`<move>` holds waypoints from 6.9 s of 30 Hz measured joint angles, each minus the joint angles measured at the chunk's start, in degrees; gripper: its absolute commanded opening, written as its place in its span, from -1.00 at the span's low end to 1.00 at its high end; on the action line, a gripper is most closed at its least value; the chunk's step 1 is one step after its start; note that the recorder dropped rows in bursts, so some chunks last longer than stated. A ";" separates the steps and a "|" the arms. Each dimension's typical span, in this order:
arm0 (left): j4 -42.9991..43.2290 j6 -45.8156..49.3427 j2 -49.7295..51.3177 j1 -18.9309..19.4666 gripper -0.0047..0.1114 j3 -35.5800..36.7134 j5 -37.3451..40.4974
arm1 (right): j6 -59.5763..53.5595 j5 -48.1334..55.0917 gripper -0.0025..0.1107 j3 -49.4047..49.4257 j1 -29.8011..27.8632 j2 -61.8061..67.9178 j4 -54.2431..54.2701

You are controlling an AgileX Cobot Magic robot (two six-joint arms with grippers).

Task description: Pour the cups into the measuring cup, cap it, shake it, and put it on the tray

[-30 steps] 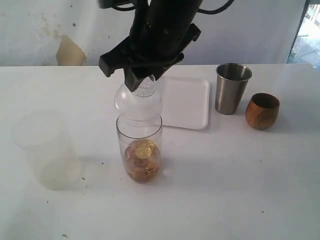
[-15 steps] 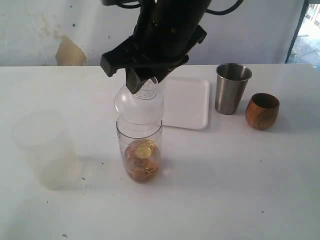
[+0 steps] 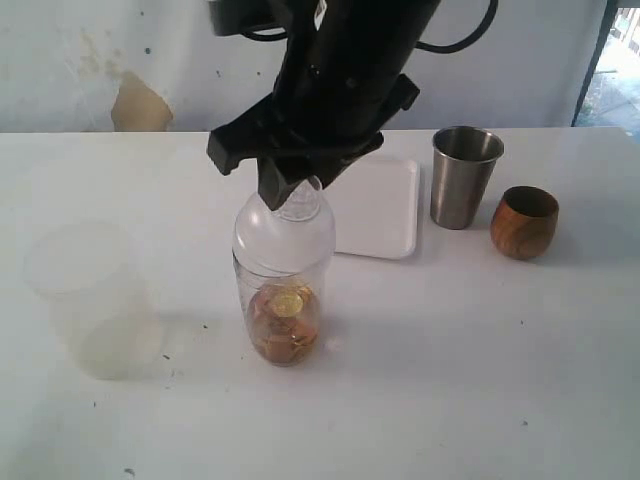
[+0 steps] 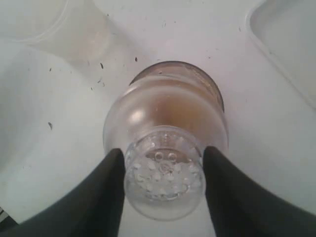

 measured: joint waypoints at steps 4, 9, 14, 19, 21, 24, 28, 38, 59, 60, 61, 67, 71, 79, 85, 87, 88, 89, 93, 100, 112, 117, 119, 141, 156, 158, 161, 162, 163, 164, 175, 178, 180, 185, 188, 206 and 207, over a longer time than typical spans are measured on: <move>0.00 0.00 0.00 0.00 -0.92 0.00 0.00 | 0.00 0.00 -0.96 0.00 0.00 0.00 -0.23; 0.00 0.00 0.00 0.00 -0.92 0.00 0.00 | 0.00 0.00 -0.96 0.00 0.00 0.00 -0.55; 0.00 0.00 0.00 0.00 -0.92 0.00 0.00 | 0.00 -1.52 -0.96 0.00 0.00 0.00 -0.68; 0.00 0.00 0.00 0.00 -0.92 0.00 0.00 | 0.00 -4.53 -0.96 0.00 0.00 0.00 -0.68; 0.00 0.00 0.00 0.00 -0.92 0.00 0.00 | 0.00 -4.63 -0.96 0.00 0.00 0.00 -0.68; 0.00 0.00 0.00 0.00 -0.92 0.00 0.00 | 0.00 -4.40 -0.96 0.24 0.00 0.00 -0.68; 0.00 0.00 0.00 0.00 -0.92 0.00 0.00 | 0.00 -3.59 -0.96 0.50 0.00 0.00 -0.68; 0.00 0.00 0.00 0.00 -0.92 0.00 0.00 | 0.00 -4.52 -0.96 0.50 0.00 0.14 -0.68; 0.00 0.00 0.00 0.00 -0.92 0.00 0.00 | 0.00 -3.79 -0.96 0.36 0.00 2.07 -0.68; 0.00 0.00 0.00 0.00 -0.92 0.00 0.00 | 0.00 -3.12 -0.96 -0.04 0.00 2.07 -0.68; 0.00 0.00 0.00 0.00 -0.92 0.00 0.00 | 0.00 -2.36 -0.96 -0.30 0.00 2.07 -0.68; 0.00 0.00 0.00 0.00 -0.92 0.00 0.00 | 0.00 -0.69 -0.96 -2.60 0.00 2.07 -0.81; 0.00 0.00 0.00 0.00 -0.92 0.00 0.00 | 0.00 -0.38 -0.96 -2.92 0.00 2.07 -0.81; 0.00 0.00 0.00 0.00 -0.92 0.00 0.00 | 0.00 -0.24 -0.96 -2.92 0.00 0.99 -0.81; 0.00 0.00 0.00 0.00 -0.92 0.00 0.00 | 0.00 -0.24 -0.96 -0.94 0.00 -1.44 -0.81; 0.00 0.00 0.00 0.00 -0.92 0.00 0.00 | 0.00 -0.15 -0.96 0.28 0.00 -1.44 -0.81; 0.00 0.00 0.00 0.00 -0.92 0.00 0.00 | 0.00 -0.15 -0.96 0.54 0.00 -1.44 -0.81; 0.00 0.00 0.00 0.00 -0.92 0.00 0.00 | 0.00 -0.11 -0.96 0.54 0.00 -1.44 -0.81; 0.00 0.00 0.00 0.00 -0.92 0.00 0.00 | 0.00 -0.11 -0.96 0.54 0.00 -1.44 -0.81; 0.00 0.00 0.00 0.00 -0.92 0.00 0.00 | 0.00 -0.11 -0.96 0.54 0.00 0.34 -0.81; 0.00 0.00 0.00 0.00 -0.92 0.00 0.00 | 0.00 -0.11 -0.96 0.54 0.00 0.34 -0.81; 0.00 0.00 0.00 0.00 -0.92 0.00 0.00 | 0.00 -0.11 -0.96 0.54 0.00 0.44 -0.81; 0.00 0.00 0.00 0.00 -0.92 0.00 0.00 | 0.00 -0.11 -0.96 0.54 0.00 0.78 -0.81; 0.00 0.00 0.00 0.00 -0.92 0.00 0.00 | -0.86 -0.35 -0.39 0.54 0.00 3.01 -0.81; 0.00 0.00 0.00 0.00 -0.92 0.00 0.00 | -0.86 -3.10 -0.27 0.54 0.00 3.35 -0.81; 0.00 0.00 0.00 0.00 -0.92 0.00 0.00 | -0.86 -3.10 -0.27 0.54 0.00 3.35 -0.81; 0.00 0.00 0.00 0.00 -0.92 0.00 0.00 | -0.86 -3.10 -0.22 0.54 0.00 3.35 -0.81; 0.00 0.00 0.00 0.00 -0.92 0.00 0.00 | -0.86 -3.10 -0.18 0.54 0.00 3.35 -0.81; 0.00 0.00 0.00 0.00 -0.92 0.00 0.00 | -0.86 -3.10 -0.13 0.54 0.00 3.35 -0.81; 0.00 0.00 0.00 0.00 -0.92 0.00 0.00 | -1.12 -3.10 -0.07 0.54 0.00 3.35 -0.81; 0.00 0.00 0.00 0.00 -0.92 0.00 0.00 | -2.11 -3.14 0.08 0.54 0.00 3.88 -0.81; 0.00 0.00 0.00 0.00 -0.92 0.00 0.00 | -2.56 -2.85 0.08 0.54 0.00 3.88 -2.36; 0.00 0.00 0.00 0.00 -0.92 0.00 0.00 | -2.56 -1.36 0.07 0.54 0.00 3.77 -5.45; 0.00 0.00 0.00 0.00 -0.92 0.00 0.00 | 0.00 -0.66 0.07 2.23 -0.56 0.37 -16.84; 0.00 0.00 0.00 0.00 -0.92 0.00 0.00 | 1.51 -0.53 0.07 5.60 -2.92 -2.04 -18.26; 0.00 0.00 0.00 0.00 -0.92 0.00 0.00 | -2.59 -0.30 0.07 38.25 -11.20 -24.39 -3.05; 0.00 0.00 0.00 0.00 -0.92 0.00 0.00 | -2.23 -0.30 0.07 40.61 -11.20 -25.57 -3.17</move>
